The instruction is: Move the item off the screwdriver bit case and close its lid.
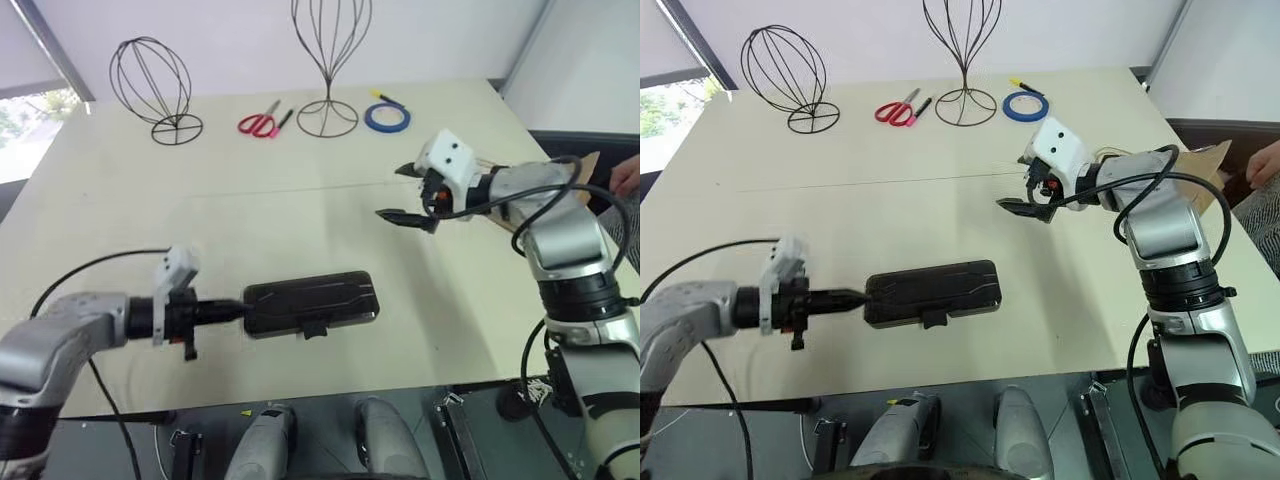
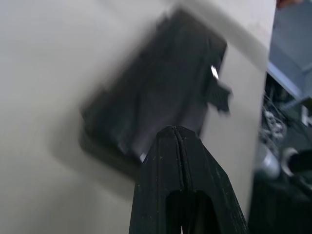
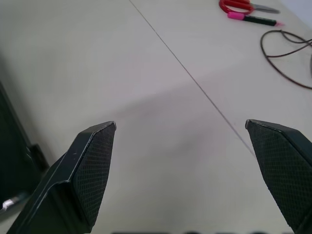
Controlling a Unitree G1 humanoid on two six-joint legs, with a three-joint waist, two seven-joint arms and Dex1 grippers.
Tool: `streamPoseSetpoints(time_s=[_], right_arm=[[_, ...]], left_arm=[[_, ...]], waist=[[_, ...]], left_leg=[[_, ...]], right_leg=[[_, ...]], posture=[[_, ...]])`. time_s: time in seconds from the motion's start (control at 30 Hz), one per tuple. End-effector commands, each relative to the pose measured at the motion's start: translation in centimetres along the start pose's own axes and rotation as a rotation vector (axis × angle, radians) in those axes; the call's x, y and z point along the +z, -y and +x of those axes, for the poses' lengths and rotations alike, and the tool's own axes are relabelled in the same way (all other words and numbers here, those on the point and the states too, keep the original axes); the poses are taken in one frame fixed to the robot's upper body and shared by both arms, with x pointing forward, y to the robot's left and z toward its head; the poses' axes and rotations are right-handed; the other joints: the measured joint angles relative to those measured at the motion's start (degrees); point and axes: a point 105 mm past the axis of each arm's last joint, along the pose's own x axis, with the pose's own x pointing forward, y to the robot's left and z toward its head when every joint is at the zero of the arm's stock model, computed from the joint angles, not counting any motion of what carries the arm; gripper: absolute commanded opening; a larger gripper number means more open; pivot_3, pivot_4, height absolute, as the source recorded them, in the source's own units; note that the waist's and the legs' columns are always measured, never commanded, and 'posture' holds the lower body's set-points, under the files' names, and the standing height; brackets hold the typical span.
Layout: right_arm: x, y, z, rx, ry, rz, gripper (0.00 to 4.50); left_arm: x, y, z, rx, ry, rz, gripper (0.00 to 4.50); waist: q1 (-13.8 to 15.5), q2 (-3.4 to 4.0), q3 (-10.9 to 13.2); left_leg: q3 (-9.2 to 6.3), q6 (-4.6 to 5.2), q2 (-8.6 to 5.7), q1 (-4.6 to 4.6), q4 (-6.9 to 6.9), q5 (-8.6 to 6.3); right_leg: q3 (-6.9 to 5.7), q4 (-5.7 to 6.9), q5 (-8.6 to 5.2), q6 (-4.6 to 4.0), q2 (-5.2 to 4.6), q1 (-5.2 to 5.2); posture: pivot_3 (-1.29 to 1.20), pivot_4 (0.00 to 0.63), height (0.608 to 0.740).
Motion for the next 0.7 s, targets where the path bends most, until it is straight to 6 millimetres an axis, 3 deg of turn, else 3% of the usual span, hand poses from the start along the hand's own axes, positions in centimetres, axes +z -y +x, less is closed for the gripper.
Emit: streamPoseSetpoints(time_s=[0.03,0.1,0.2,0.43,0.57,0.7], right_arm=[[2.2,-2.0,0.1,0.071,0.088,0.096,4.44],[2.4,-3.7,0.1,0.135,0.094,0.182,4.44],[2.9,-6.8,-0.3,0.257,0.099,0.294,3.59],[0.8,-14.5,-1.0,0.548,-0.053,0.457,0.01],[-0.8,-16.6,-0.6,0.612,-0.150,0.567,0.01],[-0.8,-17.4,0.5,0.622,-0.145,0.658,0.01]], left_arm=[[2.7,-0.4,-0.5,0.033,0.068,0.084,0.00],[4.2,-1.4,-0.3,0.058,0.102,0.124,0.00],[6.7,-2.8,-0.1,0.071,0.134,0.186,0.00],[10.1,-5.2,0.8,0.037,0.112,0.300,0.00],[10.1,-5.9,2.8,-0.029,0.064,0.319,0.00],[9.4,-6.1,5.4,-0.103,0.014,0.312,0.00]], waist=[[0.3,-0.01,0.0],[1.1,-0.04,0.0],[1.8,-0.08,0.0],[1.3,-0.10,0.1],[1.2,-0.11,0.1],[1.3,-0.12,0.0]], left_leg=[[0.00,0.00,0.00,0.00,0.00,0.00],[-0.04,0.00,0.00,0.00,0.07,0.00],[-0.05,0.00,-0.04,-0.02,0.13,0.00],[0.03,0.07,-0.07,-0.05,0.10,-0.04],[0.04,0.07,-0.04,-0.04,0.11,-0.04],[0.04,0.07,-0.05,-0.04,0.14,-0.04]], right_leg=[[0.00,0.00,0.00,0.00,0.00,0.00],[-0.02,0.00,0.00,0.00,0.02,0.04],[-0.03,-0.01,0.01,0.00,0.01,0.07],[-0.05,-0.07,0.02,0.03,-0.02,0.03],[-0.06,-0.01,0.02,0.03,0.00,0.02],[-0.07,0.01,0.02,0.04,0.01,0.02]], posture=[[0.00,0.150,0.740],[0.00,0.150,0.740],[0.00,0.150,0.740],[0.00,0.150,0.740],[0.00,0.150,0.740],[0.00,0.150,0.740]])
